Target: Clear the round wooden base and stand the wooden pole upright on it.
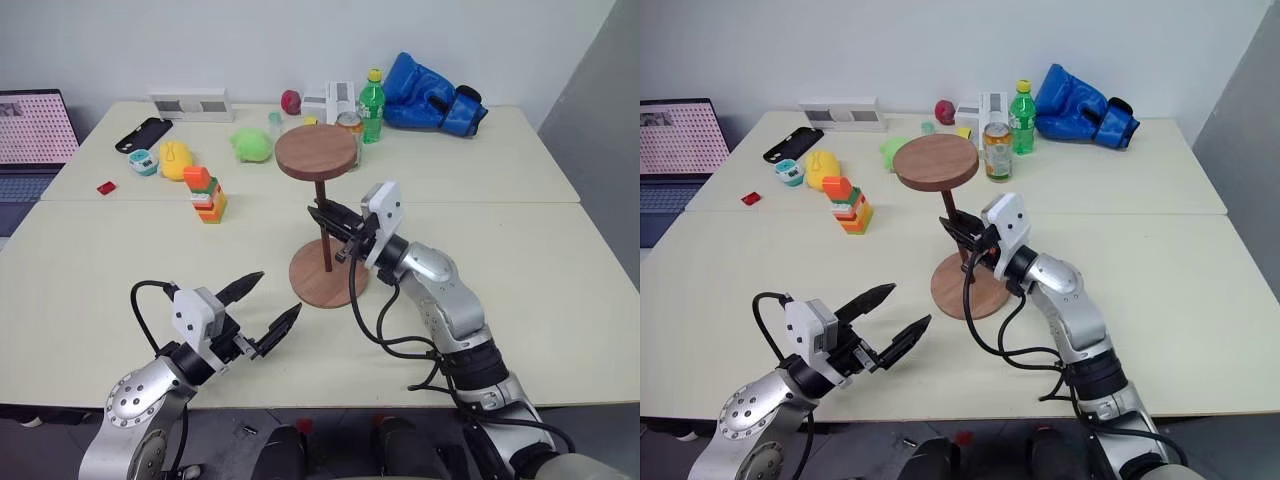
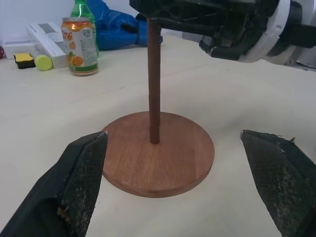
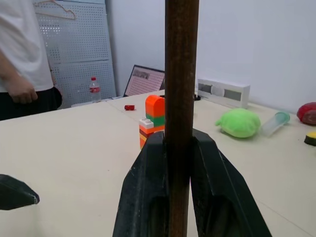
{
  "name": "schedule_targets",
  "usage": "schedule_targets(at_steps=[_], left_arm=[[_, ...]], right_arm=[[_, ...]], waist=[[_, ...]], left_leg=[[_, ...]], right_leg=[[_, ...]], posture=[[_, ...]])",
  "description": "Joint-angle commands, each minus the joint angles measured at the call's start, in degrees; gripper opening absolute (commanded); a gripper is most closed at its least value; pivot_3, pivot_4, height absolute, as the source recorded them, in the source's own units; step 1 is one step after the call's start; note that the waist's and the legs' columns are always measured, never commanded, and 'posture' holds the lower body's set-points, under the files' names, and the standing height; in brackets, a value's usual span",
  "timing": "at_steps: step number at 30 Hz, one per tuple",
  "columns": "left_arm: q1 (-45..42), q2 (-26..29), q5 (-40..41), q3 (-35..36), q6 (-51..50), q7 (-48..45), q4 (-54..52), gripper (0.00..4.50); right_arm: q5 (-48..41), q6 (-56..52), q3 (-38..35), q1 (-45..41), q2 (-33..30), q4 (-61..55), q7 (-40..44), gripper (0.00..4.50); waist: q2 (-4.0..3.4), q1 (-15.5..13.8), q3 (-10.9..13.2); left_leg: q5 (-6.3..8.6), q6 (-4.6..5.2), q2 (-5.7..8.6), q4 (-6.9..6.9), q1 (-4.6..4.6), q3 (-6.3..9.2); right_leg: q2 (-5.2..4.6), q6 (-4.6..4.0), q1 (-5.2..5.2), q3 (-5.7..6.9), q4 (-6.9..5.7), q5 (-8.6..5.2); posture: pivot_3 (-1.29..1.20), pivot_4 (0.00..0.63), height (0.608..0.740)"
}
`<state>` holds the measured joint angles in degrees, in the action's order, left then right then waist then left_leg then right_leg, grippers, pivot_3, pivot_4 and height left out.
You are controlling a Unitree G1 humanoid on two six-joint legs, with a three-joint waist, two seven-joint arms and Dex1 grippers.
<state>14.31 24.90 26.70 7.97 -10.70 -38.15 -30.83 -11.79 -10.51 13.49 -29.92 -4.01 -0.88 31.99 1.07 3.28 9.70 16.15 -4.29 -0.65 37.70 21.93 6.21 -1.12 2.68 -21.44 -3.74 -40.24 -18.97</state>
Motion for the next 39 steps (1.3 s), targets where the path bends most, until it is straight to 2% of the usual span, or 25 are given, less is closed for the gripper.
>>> schedule_targets(at_steps=[1, 5, 8, 10, 12, 18, 22, 27, 29, 33, 36, 39], left_arm=[[-0.4, 0.1, 0.4, 0.1, 0.6, 0.3, -0.7, 4.5], [-0.8, 0.2, 0.6, 0.3, 0.4, 0.3, -0.3, 4.5], [-1.2, 0.0, 0.4, 0.1, 0.5, 0.3, -0.1, 4.5], [-1.6, 0.1, 0.4, 0.0, 0.4, 0.3, 0.2, 4.5], [-2.0, 0.2, 0.5, 0.1, 0.4, 0.2, 0.5, 4.5], [-3.1, 0.5, 1.1, 0.7, 0.0, -0.1, 1.8, 4.5], [-4.5, 2.3, 4.6, 0.2, -5.5, -1.5, 2.4, 4.5], [-9.0, 10.3, 5.5, 0.6, -12.2, -6.6, 7.1, 4.5], [-12.6, 14.1, 4.7, 1.0, -13.5, -8.6, 10.4, 4.5], [-16.5, 21.0, 2.1, 2.0, -13.7, -12.2, 15.1, 4.5], [-20.4, 25.6, 3.3, 4.9, -13.7, -16.9, 20.9, 4.5], [-23.5, 29.7, 2.8, 6.0, -13.5, -20.6, 26.3, 4.5]], right_arm=[[4.3, -0.9, 2.3, 3.1, -1.5, 4.3, -1.4, 0.34], [6.5, -3.4, 2.6, 2.5, -3.2, 6.4, -2.7, 0.34], [5.5, -4.4, 2.6, 1.3, -3.3, 5.9, -2.5, 0.34], [4.8, -5.3, 2.6, 0.8, -3.4, 5.0, -2.1, 0.34], [4.2, -6.2, 2.4, 0.6, -3.5, 4.0, -1.8, 0.96], [-0.9, -15.8, -0.4, -0.3, -5.2, -2.8, 1.1, 2.13], [-1.1, -20.3, 1.1, 0.4, -10.6, -5.4, 6.0, 2.99], [-1.7, -21.8, 0.9, 1.0, -17.9, -6.0, 12.0, 4.14], [-1.7, -20.2, -0.6, 0.9, -21.7, -4.2, 15.1, 4.43], [-4.3, -20.8, -3.6, 0.8, -25.9, -5.6, 18.8, 4.43], [-8.7, -23.1, -7.4, 1.6, -28.5, -9.3, 21.5, 4.43], [-11.5, -25.0, -9.1, 4.2, -31.6, -14.0, 23.6, 4.43]], waist=[[-0.04, 0.0, -0.1], [-0.08, 0.0, -0.5], [-0.23, 0.0, -0.6], [-0.26, 0.0, -0.6], [-0.26, 0.0, -0.6], [-0.3, -0.2, -0.4], [-0.31, -0.1, -0.4], [-0.32, -0.2, -0.3], [-0.32, -0.3, -0.1], [-0.32, 0.0, 0.0], [-0.31, 0.2, 0.1], [-0.31, 0.0, 0.1]], left_leg=[[0.0, 0.0, 0.0, -0.08, -0.19, 0.0], [0.0, 0.0, 0.01, -0.32, -0.48, -0.04], [0.01, 0.0, 0.0, -0.76, -1.31, -0.03], [0.01, 0.0, 0.0, -0.78, -1.38, -0.04], [0.01, 0.0, -0.01, -0.78, -1.37, -0.03], [0.01, -0.01, 0.01, -0.78, -0.87, -0.02], [0.02, -0.01, -0.04, -0.9, -0.78, 0.02], [0.02, 0.0, 0.0, -0.91, -0.78, 0.04], [0.02, 0.0, 0.02, -0.89, -0.78, 0.05], [0.02, 0.0, 0.02, -0.94, -0.76, 0.0], [0.03, 0.01, -0.03, -1.01, -0.65, 0.0], [0.01, -0.01, -0.07, -0.84, 0.09, 0.1]], right_leg=[[0.0, 0.0, 0.18, 0.0, 0.1, 0.0], [0.0, 0.0, 0.44, -0.02, 0.28, 0.0], [-0.01, -0.01, 1.29, 0.01, 0.76, -0.02], [-0.01, 0.0, 1.38, 0.0, 0.83, -0.02], [-0.01, 0.0, 1.38, 0.01, 0.83, -0.02], [-0.03, 0.0, 0.93, -0.02, 0.89, -0.01], [-0.03, -0.01, 0.9, 0.05, 1.08, -0.01], [-0.03, 0.0, 0.94, 0.11, 1.16, -0.01], [-0.03, 0.0, 0.96, 0.15, 1.16, -0.01], [-0.03, 0.0, 0.93, 0.11, 1.22, -0.01], [-0.01, -0.01, 0.77, 0.1, 1.22, -0.01], [0.04, -0.02, 0.0, 0.19, 0.97, 0.0]], posture=[[0.0, 0.15, 0.74], [0.0, 0.15, 0.74], [0.0, 0.15, 0.74], [0.0, 0.15, 0.74], [0.0, 0.15, 0.74], [0.0, 0.15, 0.74], [0.0, 0.15, 0.74], [0.0, 0.15, 0.74], [0.0, 0.15, 0.74], [0.0, 0.15, 0.74], [0.0, 0.15, 0.74], [0.0, 0.15, 0.74]])
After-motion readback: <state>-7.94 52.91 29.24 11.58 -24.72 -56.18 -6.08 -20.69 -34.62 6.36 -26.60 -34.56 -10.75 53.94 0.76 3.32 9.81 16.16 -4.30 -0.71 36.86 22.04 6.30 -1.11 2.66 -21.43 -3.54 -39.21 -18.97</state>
